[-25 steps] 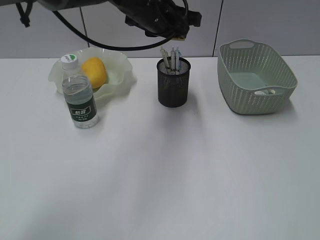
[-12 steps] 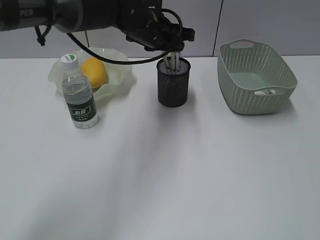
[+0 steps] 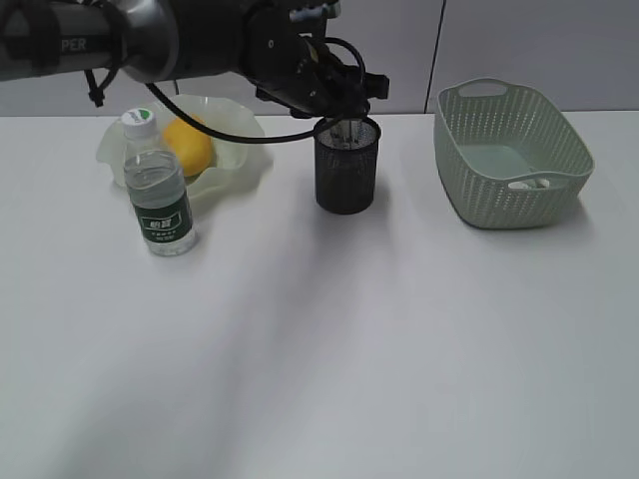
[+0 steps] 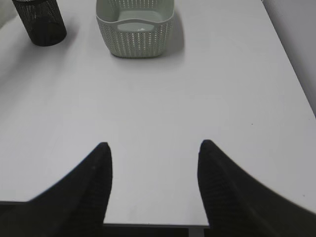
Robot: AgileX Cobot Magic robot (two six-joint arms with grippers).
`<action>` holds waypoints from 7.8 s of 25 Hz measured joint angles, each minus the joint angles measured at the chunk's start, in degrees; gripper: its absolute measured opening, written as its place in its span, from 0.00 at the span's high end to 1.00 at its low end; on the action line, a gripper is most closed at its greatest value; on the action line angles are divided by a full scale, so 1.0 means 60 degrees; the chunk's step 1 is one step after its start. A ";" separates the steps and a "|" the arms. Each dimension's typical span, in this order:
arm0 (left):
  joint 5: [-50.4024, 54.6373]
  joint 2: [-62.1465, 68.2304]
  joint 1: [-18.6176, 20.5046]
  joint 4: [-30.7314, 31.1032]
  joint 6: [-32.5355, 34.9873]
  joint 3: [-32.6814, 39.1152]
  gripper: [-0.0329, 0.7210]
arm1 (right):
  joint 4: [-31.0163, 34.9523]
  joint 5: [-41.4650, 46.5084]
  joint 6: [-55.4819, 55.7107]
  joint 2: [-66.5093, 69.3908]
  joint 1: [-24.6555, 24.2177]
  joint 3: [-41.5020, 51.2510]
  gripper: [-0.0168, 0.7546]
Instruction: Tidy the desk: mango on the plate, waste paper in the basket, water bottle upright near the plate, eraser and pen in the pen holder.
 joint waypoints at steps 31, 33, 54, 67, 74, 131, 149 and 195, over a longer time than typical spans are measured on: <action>0.6637 -0.2549 0.0030 0.0388 0.0114 0.0000 0.22 | 0.0009 0.0000 0.0000 0.0000 0.0000 0.0000 0.40; 0.6986 -0.2797 0.0175 0.0241 0.0134 0.0000 0.22 | 0.0009 0.0000 0.0000 0.0000 0.0000 0.0000 0.40; 0.7842 -0.3519 0.3908 0.0268 0.0909 -0.0006 0.22 | 0.0009 0.0000 0.0000 0.0000 0.0000 0.0000 0.40; 0.7949 -0.3917 0.4494 -0.0175 0.1626 0.0280 0.22 | 0.0009 0.0000 0.0000 0.0000 0.0000 0.0000 0.40; 0.7669 -0.6460 0.4494 -0.0118 0.1651 0.2782 0.22 | 0.0009 -0.0004 0.0000 0.0000 0.0000 0.0000 0.40; 0.6531 -2.1811 0.4494 -0.0200 0.3078 1.3184 0.19 | 0.0013 -0.0011 0.0000 0.0000 0.0000 0.0000 0.40; 0.6531 -2.1811 0.4718 -0.0200 0.3050 1.3184 0.38 | 0.0013 -0.0011 0.0000 0.0000 0.0000 0.0000 0.40; 0.6531 -2.1811 0.5345 -0.0448 0.3041 1.3184 0.15 | 0.0013 -0.0011 0.0000 0.0000 0.0000 0.0000 0.40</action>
